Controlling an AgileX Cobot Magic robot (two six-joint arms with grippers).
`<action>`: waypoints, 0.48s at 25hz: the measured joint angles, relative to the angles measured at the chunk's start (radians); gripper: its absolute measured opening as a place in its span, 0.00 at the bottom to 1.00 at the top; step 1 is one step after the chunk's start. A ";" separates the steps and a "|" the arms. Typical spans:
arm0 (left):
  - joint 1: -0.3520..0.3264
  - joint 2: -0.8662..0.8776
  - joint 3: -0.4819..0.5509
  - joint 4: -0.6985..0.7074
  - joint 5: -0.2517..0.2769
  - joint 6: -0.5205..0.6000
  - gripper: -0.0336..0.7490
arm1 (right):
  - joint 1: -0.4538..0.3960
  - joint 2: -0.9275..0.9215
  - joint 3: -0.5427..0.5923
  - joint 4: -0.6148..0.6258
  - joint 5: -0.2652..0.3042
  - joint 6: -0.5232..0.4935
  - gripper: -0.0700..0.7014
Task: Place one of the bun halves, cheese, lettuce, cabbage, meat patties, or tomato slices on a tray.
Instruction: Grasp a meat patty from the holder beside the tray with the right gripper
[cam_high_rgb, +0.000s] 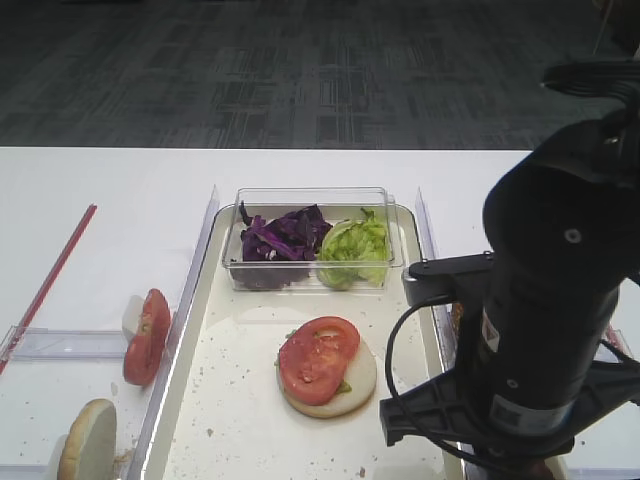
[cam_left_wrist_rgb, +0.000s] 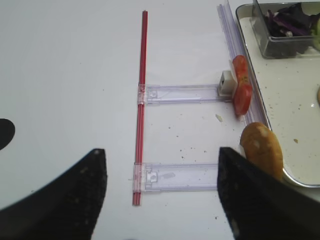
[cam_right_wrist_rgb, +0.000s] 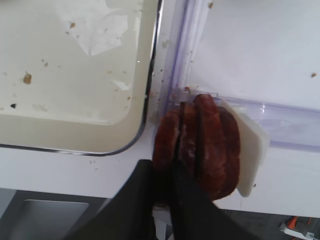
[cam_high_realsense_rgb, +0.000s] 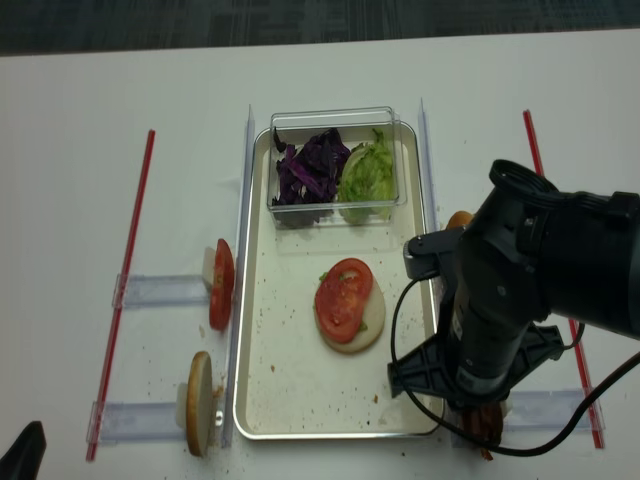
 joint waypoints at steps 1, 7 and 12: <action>0.000 0.000 0.000 0.000 0.000 0.000 0.60 | 0.000 0.000 -0.001 0.000 0.001 0.002 0.24; 0.000 0.000 0.000 0.000 0.000 0.000 0.60 | 0.000 0.000 -0.001 -0.002 0.002 0.001 0.24; 0.000 0.000 0.000 0.000 0.000 0.000 0.60 | 0.000 -0.028 -0.001 -0.006 0.009 0.001 0.24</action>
